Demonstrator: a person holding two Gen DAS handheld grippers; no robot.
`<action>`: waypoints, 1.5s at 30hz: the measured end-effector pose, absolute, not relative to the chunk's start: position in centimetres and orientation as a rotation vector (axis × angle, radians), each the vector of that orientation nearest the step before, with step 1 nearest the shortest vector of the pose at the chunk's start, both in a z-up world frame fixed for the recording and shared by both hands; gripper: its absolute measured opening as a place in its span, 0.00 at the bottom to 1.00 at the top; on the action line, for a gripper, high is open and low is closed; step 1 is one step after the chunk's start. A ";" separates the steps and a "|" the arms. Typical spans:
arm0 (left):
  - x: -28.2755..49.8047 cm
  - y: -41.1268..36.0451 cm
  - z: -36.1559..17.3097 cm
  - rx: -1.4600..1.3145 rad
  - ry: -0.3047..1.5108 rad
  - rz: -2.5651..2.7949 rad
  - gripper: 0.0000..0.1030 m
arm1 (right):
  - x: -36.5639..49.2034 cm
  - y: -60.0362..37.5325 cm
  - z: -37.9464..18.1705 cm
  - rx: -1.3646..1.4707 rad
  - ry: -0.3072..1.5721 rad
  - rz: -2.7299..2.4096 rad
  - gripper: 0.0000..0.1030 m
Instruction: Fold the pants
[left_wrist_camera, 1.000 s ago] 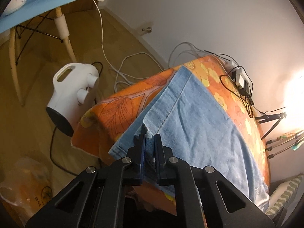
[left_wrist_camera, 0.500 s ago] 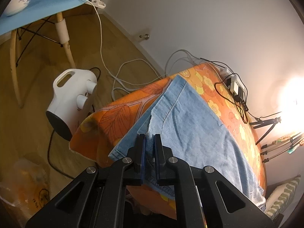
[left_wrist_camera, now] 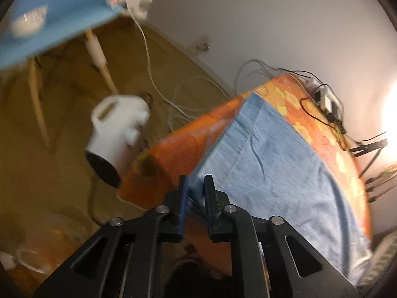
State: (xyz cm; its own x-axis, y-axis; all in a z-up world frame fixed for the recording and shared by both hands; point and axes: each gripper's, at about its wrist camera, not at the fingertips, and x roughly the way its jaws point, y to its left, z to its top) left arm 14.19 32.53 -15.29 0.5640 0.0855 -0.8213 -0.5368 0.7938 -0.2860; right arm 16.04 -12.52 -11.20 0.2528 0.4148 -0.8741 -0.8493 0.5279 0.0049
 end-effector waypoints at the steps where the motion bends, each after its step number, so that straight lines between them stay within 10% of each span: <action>1: 14.0 32.1 -14.1 -0.505 0.882 0.396 0.13 | 16.2 -13.4 -10.7 -0.495 0.969 0.909 0.01; 13: 18.2 17.7 -8.4 -0.268 0.830 0.041 0.13 | 22.8 -34.1 -3.8 0.019 0.934 0.533 0.07; 18: 19.8 9.5 -7.3 -0.163 0.846 -0.136 0.25 | 25.0 -41.2 -2.9 0.106 0.906 0.383 0.33; 45: 14.2 -22.4 -15.4 0.236 1.104 -0.945 0.25 | 36.0 -50.8 -13.8 0.198 1.196 0.290 0.34</action>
